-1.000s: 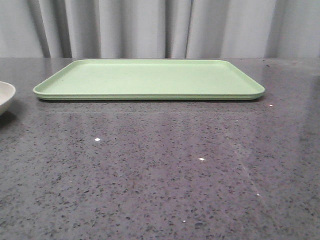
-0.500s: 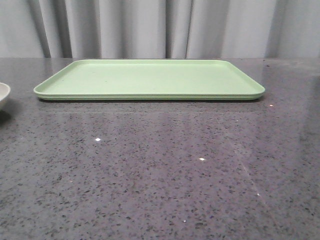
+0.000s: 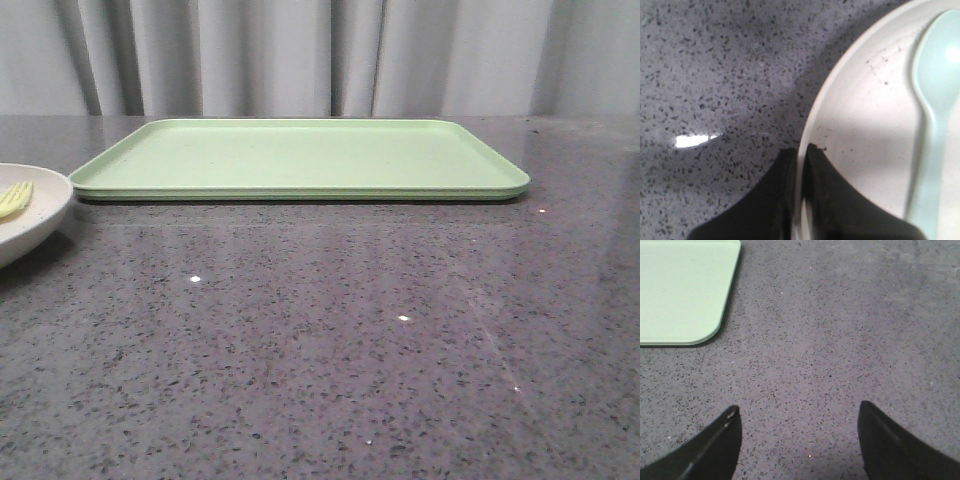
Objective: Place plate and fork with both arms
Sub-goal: 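Lift the plate with the left gripper and carry it over the tray, then lower the plate onto the tray and open the left gripper, then raise the left gripper away from the plate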
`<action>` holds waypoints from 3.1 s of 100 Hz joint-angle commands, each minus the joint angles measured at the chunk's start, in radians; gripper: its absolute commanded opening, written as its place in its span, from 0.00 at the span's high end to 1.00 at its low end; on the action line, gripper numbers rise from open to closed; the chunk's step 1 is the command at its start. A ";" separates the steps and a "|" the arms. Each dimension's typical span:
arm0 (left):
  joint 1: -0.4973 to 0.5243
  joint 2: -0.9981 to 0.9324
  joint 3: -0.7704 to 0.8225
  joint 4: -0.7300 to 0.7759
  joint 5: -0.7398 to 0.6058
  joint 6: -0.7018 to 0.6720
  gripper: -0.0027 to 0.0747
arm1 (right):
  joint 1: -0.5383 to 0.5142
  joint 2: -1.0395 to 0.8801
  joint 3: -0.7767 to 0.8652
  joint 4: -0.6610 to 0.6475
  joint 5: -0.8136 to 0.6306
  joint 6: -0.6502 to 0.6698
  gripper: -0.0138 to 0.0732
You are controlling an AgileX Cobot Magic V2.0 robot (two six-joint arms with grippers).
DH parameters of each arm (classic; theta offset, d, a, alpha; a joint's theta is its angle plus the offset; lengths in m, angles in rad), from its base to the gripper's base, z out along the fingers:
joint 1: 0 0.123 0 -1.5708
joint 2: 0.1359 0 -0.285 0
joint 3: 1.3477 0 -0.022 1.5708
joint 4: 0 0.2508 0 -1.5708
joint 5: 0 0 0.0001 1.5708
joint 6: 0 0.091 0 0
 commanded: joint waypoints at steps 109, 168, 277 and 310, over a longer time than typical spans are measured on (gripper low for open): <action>-0.404 0.159 -0.383 -0.421 -0.245 -0.179 0.99 | -0.005 0.008 -0.037 -0.006 -0.075 -0.011 0.27; -0.566 0.397 -0.600 -0.277 -0.328 -0.394 0.99 | -0.005 0.008 -0.037 -0.006 -0.075 -0.011 0.27; -0.547 0.449 -0.600 -0.244 -0.337 -0.398 0.64 | -0.005 0.008 -0.037 -0.006 -0.078 -0.011 0.27; -0.548 0.365 -0.596 -0.130 -0.318 -0.386 0.64 | -0.005 0.010 -0.039 0.015 -0.071 -0.010 0.27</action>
